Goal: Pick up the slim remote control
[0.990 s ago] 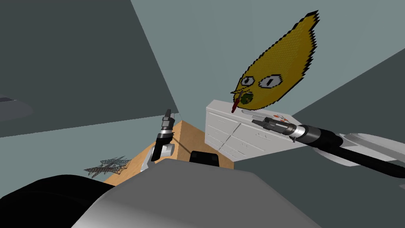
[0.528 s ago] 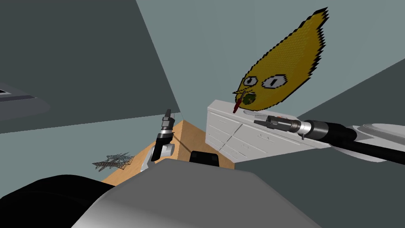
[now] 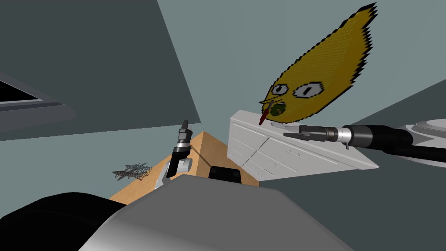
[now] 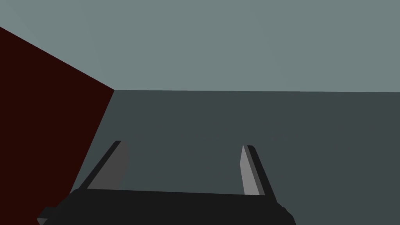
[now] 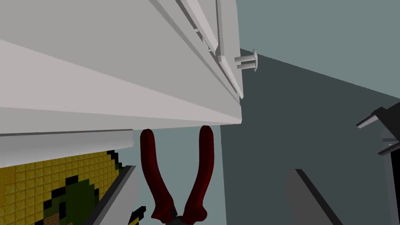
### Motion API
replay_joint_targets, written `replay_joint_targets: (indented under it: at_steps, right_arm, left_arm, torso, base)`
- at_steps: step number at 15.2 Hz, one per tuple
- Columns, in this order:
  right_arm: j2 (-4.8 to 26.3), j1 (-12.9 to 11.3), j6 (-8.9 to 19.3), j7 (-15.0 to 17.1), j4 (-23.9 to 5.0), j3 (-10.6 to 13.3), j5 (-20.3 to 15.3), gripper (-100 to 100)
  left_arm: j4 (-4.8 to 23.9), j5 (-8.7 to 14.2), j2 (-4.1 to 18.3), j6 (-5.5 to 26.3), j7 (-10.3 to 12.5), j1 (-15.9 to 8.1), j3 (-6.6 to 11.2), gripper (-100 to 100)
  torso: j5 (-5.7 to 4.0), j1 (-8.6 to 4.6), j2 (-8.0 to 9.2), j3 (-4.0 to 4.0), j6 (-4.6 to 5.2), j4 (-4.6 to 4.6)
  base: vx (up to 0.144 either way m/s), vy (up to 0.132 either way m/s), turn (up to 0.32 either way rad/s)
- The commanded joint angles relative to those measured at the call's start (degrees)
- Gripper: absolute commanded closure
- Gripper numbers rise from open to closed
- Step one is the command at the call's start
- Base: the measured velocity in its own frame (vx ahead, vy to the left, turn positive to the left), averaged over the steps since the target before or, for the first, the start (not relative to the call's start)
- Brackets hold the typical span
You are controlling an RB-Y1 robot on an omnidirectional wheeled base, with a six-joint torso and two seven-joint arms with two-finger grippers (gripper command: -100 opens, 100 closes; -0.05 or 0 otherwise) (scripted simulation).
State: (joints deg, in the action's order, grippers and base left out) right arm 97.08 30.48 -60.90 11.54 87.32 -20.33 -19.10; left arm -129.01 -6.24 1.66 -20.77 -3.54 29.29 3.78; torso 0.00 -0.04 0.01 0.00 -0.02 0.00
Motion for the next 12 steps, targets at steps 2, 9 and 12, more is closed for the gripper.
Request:
replay_joint_targets:
  at_steps: [2,9,12]
  right_arm:
    - [3.00,-0.14,-0.35,0.01,-0.74,0.32,-0.25,-100]
    - [11.78,2.19,-3.74,0.44,-6.59,-0.52,-3.68,-100]
    - [15.43,3.04,-4.76,0.58,-8.38,-0.66,-4.77,-100]
  left_arm:
    - [0.00,0.00,0.00,0.00,0.00,0.00,0.00,0]
    - [0.00,0.00,0.00,0.00,0.00,0.00,0.00,0]
    - [0.00,0.00,0.00,0.00,0.00,0.00,0.00,0]
  torso:
    - [0.00,0.01,0.00,0.00,0.01,0.00]
    - [-0.01,-0.01,-0.02,-0.01,0.01,0.00]
    - [-0.01,-0.02,-0.03,-0.02,0.02,-0.01]
  base:
    - [-0.007,-0.010,0.015]
    - [-0.006,-0.016,0.079]
    - [-0.004,-0.022,0.062]
